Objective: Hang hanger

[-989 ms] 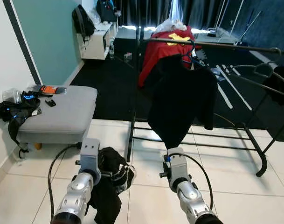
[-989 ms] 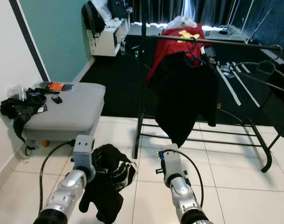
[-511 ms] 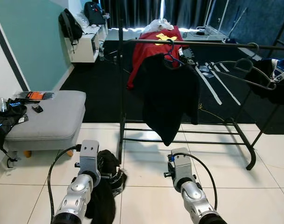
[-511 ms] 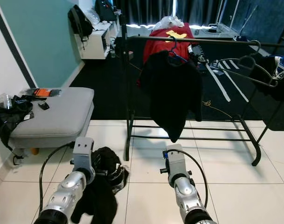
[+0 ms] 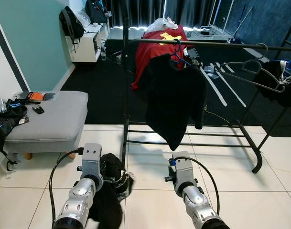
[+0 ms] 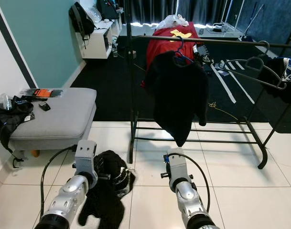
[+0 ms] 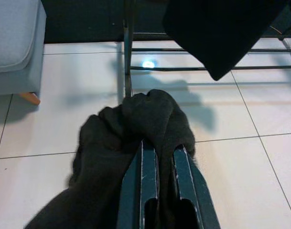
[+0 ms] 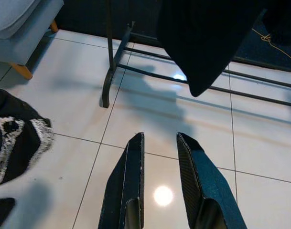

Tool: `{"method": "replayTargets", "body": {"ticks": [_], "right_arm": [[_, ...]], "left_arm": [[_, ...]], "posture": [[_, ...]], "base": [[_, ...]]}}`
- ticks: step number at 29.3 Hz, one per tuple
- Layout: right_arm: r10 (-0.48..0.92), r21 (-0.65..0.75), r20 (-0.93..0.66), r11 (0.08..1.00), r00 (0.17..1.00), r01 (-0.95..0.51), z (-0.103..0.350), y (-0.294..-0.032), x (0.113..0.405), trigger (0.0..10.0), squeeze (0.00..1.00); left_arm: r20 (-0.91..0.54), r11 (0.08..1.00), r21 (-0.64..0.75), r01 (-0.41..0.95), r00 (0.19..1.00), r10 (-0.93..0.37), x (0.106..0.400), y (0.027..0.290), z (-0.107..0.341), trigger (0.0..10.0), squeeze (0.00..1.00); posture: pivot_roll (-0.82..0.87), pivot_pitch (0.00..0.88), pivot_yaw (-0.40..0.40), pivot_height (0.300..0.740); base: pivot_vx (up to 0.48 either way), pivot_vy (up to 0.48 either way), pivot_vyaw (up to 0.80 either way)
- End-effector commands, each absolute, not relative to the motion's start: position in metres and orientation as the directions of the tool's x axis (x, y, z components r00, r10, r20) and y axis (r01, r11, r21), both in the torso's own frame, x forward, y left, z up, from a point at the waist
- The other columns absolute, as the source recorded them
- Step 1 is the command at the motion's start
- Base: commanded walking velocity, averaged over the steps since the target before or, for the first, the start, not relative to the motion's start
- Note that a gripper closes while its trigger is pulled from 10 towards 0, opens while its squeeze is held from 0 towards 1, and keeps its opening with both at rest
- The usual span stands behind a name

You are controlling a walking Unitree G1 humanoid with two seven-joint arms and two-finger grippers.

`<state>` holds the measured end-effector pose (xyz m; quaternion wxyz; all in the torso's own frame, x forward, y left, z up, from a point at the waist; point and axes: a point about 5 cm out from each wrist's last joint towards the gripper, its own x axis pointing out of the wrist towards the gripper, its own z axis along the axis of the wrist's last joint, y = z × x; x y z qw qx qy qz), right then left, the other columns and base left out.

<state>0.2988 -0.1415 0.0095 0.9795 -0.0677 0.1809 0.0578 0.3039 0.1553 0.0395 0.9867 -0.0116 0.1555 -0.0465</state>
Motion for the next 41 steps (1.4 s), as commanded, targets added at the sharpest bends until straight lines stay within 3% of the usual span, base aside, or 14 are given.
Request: {"method": "replayTargets", "body": {"ticks": [1, 41], "right_arm": [[0.084, -0.101, -0.373, 0.986, 0.924, -0.130, 0.0078, -0.1423, 0.2976, 10.0, 0.00], [0.080, -0.099, -0.374, 0.987, 0.924, -0.126, 0.0073, -0.1440, 0.2969, 10.0, 0.00]], "left_arm": [[-0.292, 0.993, -0.043, 0.108, 0.949, -0.116, 0.3051, 0.1525, 0.0425, 10.0, 0.00], [-0.291, 0.998, -0.019, 0.059, 0.955, -0.062, 0.3047, 0.1589, 0.0408, 10.0, 0.00]], "posture": [[0.06, 0.011, -0.012, 0.740], [0.06, 0.020, -0.012, 0.740]], "base": [[0.000, 0.000, 0.00], [0.000, 0.000, 0.00]]}}
